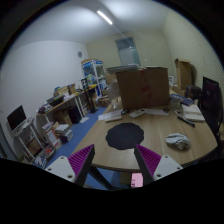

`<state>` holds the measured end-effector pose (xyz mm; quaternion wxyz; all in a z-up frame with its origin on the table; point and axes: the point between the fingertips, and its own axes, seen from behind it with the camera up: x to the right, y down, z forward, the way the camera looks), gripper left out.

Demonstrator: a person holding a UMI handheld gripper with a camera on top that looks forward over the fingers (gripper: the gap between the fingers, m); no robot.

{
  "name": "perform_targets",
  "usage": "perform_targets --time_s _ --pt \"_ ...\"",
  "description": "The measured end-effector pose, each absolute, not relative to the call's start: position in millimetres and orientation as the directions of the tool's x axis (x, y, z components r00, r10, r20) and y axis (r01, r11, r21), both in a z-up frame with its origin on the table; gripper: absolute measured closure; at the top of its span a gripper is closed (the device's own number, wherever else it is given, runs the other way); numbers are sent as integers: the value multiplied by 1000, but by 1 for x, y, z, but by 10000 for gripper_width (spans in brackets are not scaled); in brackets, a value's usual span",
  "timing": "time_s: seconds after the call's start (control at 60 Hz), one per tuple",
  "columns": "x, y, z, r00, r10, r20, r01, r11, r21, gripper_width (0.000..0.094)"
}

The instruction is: Arrange mouse

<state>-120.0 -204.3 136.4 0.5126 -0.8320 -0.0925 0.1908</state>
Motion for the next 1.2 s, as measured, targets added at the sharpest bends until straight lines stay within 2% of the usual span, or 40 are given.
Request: perform_targets --time_s 0.217,0.433,0.683,0.983,1.0,1.017,1.2 --pt "-110 -214 125 916 355 -185 -5 -453 -891 111" --pt "-56 -206 102 945 290 -154 -6 -452 -892 117" --pt "76 -171 53 985 130 116 162 -438 -884 83" --pt "137 -112 -7 994 86 74 108 -519 -848 67" --pt "135 -108 -7 993 98 68 109 -511 -853 61" --pt "134 -103 -5 993 104 58 102 -496 -862 93" --pt "133 -66 -12 990 141 13 82 -496 -864 87"
